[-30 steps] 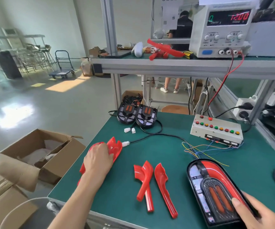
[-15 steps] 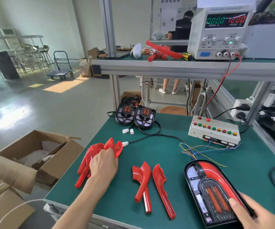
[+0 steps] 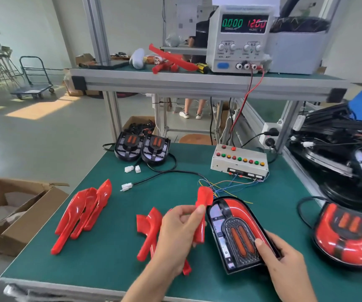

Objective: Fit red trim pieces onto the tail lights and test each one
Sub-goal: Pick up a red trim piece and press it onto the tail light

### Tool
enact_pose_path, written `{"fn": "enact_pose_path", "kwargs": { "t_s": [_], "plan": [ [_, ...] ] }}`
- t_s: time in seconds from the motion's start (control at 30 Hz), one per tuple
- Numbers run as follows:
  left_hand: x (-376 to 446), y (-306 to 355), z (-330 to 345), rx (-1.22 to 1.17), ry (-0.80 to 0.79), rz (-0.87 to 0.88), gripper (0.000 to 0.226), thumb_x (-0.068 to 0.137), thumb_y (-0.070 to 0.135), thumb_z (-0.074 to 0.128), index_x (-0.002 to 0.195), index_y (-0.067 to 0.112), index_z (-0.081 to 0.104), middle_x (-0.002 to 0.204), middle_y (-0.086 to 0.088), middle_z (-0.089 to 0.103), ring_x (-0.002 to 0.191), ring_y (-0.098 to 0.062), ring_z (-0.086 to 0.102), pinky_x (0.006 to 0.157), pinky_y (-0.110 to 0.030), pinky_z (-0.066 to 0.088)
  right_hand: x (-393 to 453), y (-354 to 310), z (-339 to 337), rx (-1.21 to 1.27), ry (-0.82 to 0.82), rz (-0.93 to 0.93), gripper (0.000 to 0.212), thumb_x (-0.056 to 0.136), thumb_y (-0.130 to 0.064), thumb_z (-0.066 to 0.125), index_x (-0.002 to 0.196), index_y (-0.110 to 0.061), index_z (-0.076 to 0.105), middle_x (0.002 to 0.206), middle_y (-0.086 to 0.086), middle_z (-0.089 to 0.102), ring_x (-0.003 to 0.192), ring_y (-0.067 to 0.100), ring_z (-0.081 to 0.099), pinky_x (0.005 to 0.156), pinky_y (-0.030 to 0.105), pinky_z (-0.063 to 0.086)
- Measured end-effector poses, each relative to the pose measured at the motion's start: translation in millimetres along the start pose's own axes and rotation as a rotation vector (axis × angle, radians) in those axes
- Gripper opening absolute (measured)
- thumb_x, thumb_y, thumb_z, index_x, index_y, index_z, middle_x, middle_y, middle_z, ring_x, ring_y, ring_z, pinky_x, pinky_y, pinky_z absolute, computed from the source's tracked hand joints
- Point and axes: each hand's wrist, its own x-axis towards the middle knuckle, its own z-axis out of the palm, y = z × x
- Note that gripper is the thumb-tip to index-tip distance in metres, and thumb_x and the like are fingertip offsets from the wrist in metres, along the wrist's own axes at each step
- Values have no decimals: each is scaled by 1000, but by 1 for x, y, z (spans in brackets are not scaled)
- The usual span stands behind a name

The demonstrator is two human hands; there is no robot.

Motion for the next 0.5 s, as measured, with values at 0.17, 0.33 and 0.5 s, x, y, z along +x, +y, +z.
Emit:
{"fn": "enact_pose_path", "kwargs": {
  "t_s": [0.17, 0.33, 0.5],
  "plan": [
    [-4, -16, 25, 208, -96, -25, 22, 91, 28, 75, 101, 13, 63, 75, -8, 75, 59, -19, 71, 62, -36, 61, 4, 7, -2, 27, -12, -22, 22, 91, -11, 74, 102, -30, 76, 89, -17, 79, 81, -5, 72, 69, 2, 49],
    [0, -7, 31, 674, -59, 139, 12, 90, 31, 62, 91, 20, 66, 71, -1, 73, 67, -22, 72, 72, -43, 59, 2, 9, 0, 36, -29, -15, 22, 91, -15, 75, 107, -30, 76, 94, -15, 79, 87, 3, 74, 74, 8, 52],
    [-5, -3, 47, 881, -36, 195, 24, 90, 29, 56, 81, 9, 63, 74, -7, 68, 77, -30, 63, 77, -45, 52, 2, 12, 2, 65, -24, -8, 23, 92, -16, 74, 110, -30, 74, 97, -13, 79, 92, 9, 75, 85, 23, 58]
  ]
}}
